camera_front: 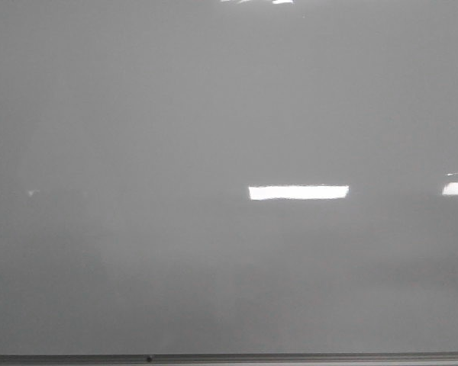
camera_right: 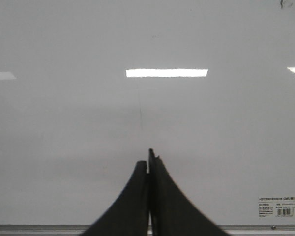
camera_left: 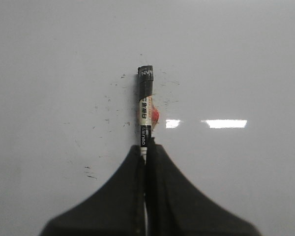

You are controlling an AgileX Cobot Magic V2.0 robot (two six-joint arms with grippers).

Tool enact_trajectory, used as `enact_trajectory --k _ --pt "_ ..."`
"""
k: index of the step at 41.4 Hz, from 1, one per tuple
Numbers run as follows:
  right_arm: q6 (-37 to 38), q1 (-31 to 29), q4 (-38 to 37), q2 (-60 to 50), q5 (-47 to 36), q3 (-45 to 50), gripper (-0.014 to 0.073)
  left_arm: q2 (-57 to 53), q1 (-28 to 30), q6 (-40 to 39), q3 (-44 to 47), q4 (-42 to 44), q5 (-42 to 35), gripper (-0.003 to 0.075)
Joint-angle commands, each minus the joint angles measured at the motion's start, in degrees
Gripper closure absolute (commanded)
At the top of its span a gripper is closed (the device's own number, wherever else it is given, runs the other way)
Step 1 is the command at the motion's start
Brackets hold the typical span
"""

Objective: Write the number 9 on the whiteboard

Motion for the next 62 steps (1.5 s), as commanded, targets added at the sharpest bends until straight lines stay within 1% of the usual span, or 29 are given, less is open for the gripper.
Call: enact_trajectory --k 1,10,15,17,19,24,32,36,41,47,49,50,51,56,57,59,60,62 --pt "-0.22 -0.17 -0.73 -1.15 -5.57 -0.16 0.0662 -1.02 0.12 -0.53 0.06 -0.06 -4.28 0.0739" --pt "-0.22 -0.17 -0.73 -1.15 -8.49 -0.16 0.0662 -1.02 0.12 -0.53 0.06 -0.06 -5.47 0.0739" --pt "-0.22 -0.17 -0.33 -1.15 -11.2 -1.51 0.0662 -1.02 0.12 -0.53 -0.58 -0.18 -12.43 0.0739" --pt "-0.22 -0.17 -0.14 -1.15 -10.29 -3.35 0.0662 -1.02 0.12 -0.53 -1.64 -0.18 -15.19 0.0739" --pt "-0.22 -0.17 -0.14 -1.15 -9.08 -5.68 0.0662 -1.02 0.12 -0.53 -3.31 -0.18 -16.07 0.0739" --pt "-0.22 -0.17 -0.14 -0.69 -5.27 -13.84 0.066 -0.11 0.12 -0.53 -10.09 -0.18 -13.05 0.0739" --pt "-0.22 -0.17 -0.14 5.71 1.04 -25.17 0.066 7.22 0.12 0.73 -20.58 0.07 0.08 0.0739" --pt "-0.22 -0.17 -0.14 10.45 2.75 -29.3 0.066 12.98 0.12 1.59 -23.74 0.07 4.02 0.0739" --pt "-0.22 -0.17 -0.14 14.63 2.87 -31.48 0.066 18.6 0.12 1.59 -24.68 0.07 3.01 0.0739" --pt "-0.22 -0.17 -0.14 16.88 3.48 -31.51 0.0656 21.35 0.12 1.59 -24.68 0.07 2.91 0.0724" --pt "-0.22 -0.17 -0.14 16.93 3.97 -31.51 0.0631 21.53 0.12 1.59 -24.68 0.07 2.91 0.0685" --pt "-0.22 -0.17 -0.14 16.93 4.21 -31.51 0.0599 21.65 0.12 1.59 -24.68 -0.03 2.91 0.064" --pt "-0.22 -0.17 -0.14 16.93 4.42 -31.51 0.058 21.82 0.12 1.59 -24.68 -0.03 2.79 0.0612" --pt "-0.22 -0.17 -0.14 16.93 4.82 -31.51 0.0351 21.81 0.12 1.59 -24.68 -0.13 2.54 0.0307" --pt "-0.22 -0.17 -0.14 16.93 4.82 -31.51 0.0288 21.81 0.12 1.59 -24.68 -0.13 2.41 0.0236" --pt "-0.22 -0.17 -0.14 16.93 4.82 -31.51 0.0193 21.81 0.12 1.59 -24.68 -0.13 2.39 0.0143" --pt "-0.22 -0.17 -0.14 16.93 4.82 -31.51 0.015 21.81 0.12 1.59 -24.68 -0.13 2.39 0.011" --pt "-0.22 -0.17 -0.14 16.93 4.82 -31.51 0.009 21.81 0.12 1.59 -24.68 -0.13 2.39 0.0084"
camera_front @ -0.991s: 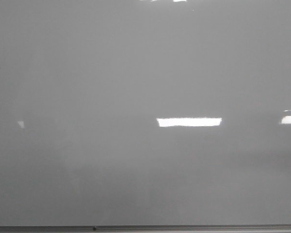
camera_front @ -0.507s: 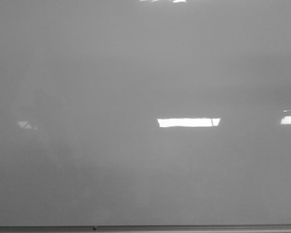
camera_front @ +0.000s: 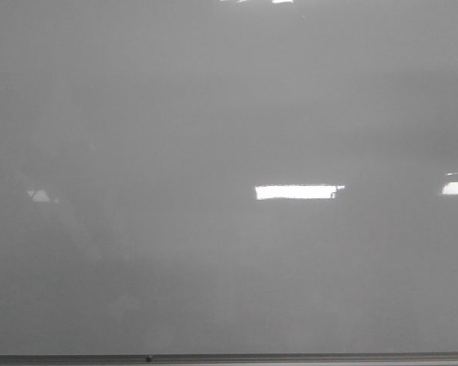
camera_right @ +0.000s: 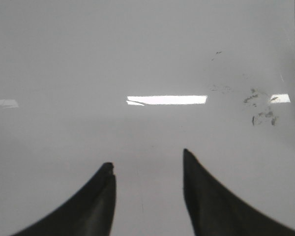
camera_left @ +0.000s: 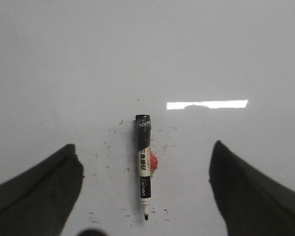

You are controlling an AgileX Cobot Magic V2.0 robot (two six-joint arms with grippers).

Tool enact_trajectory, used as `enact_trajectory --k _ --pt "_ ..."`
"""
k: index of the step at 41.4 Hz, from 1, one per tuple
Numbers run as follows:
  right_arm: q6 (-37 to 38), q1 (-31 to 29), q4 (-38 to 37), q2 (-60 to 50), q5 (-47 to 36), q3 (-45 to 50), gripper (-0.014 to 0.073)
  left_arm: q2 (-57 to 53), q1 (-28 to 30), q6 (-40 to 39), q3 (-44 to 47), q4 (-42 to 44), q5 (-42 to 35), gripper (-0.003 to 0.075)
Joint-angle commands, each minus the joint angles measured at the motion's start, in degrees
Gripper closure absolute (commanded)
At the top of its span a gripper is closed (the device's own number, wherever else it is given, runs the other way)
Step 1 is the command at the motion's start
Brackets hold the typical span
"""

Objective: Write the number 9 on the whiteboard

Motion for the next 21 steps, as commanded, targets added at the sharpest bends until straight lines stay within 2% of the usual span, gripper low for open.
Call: enact_trajectory --k 1,10,21 --pt "-0.22 -0.17 -0.14 1.04 -4.12 -2.03 0.0078 0.73 0.12 -0.07 -2.11 -0.23 -4.41 0.009" --pt "-0.22 -0.17 -0.14 1.04 -4.12 -2.03 0.0085 3.49 0.12 -0.07 -3.18 -0.66 -3.69 0.0103" --pt "-0.22 -0.17 -0.14 1.04 -4.17 -2.03 0.0085 22.8 0.12 -0.07 -10.12 -2.05 4.05 0.0103"
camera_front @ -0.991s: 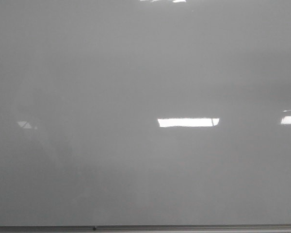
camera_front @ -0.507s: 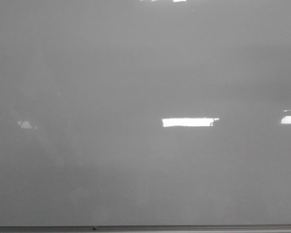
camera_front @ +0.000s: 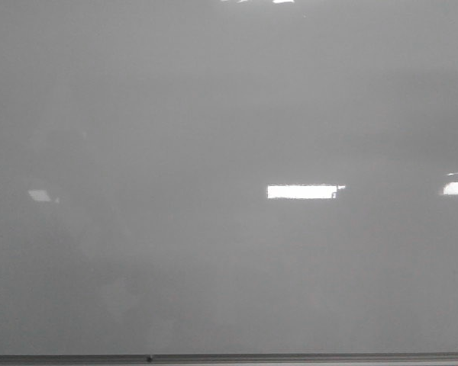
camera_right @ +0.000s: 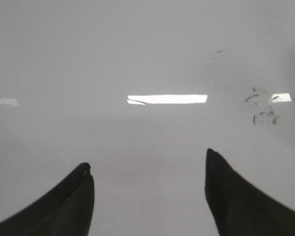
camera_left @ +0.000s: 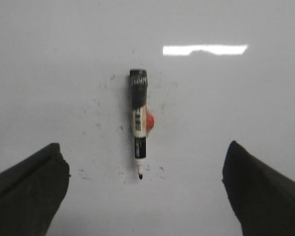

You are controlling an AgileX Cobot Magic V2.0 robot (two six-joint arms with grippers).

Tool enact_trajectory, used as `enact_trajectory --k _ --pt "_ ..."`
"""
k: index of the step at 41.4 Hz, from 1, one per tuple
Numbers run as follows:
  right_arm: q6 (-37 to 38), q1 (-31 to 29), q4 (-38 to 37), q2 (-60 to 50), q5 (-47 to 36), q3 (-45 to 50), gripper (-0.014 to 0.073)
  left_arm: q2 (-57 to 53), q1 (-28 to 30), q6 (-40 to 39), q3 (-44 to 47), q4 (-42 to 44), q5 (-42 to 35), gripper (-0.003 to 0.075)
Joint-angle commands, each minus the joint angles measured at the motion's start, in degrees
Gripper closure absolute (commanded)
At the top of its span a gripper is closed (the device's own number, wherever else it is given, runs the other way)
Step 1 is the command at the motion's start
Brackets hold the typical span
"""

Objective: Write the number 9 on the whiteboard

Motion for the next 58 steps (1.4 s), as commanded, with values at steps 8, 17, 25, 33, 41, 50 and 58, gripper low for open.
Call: enact_trajectory --k 8,17,25,33,41,50,58 --pt "-0.22 -0.17 -0.14 0.96 -4.31 -2.03 0.0085 21.21 0.12 -0.07 -7.72 -0.77 -1.56 0.0103" --pt "-0.22 -0.17 -0.14 0.96 -4.26 -2.03 0.0085 34.47 0.12 -0.07 -10.09 2.07 -8.69 0.0104" --pt "-0.22 -0.17 -0.14 0.96 -4.26 -2.03 0.0085 42.02 0.12 -0.07 -10.62 2.64 -19.64 0.0104" --pt "-0.22 -0.17 -0.14 0.96 -4.26 -2.03 0.0085 46.22 0.12 -0.07 -10.62 2.64 -26.44 0.0104" --pt "-0.22 -0.17 -0.14 0.96 -4.26 -2.03 0.0085 47.82 0.12 -0.07 -10.62 2.64 -28.06 0.02" --pt "-0.22 -0.17 -0.14 0.96 -4.26 -2.03 0.0085 48.09 0.12 -0.07 -10.62 2.64 -28.71 0.0451" --pt "-0.22 -0.17 -0.14 0.96 -4.26 -2.03 0.0085 47.07 0.12 -0.07 -10.62 2.51 -27.28 0.0694"
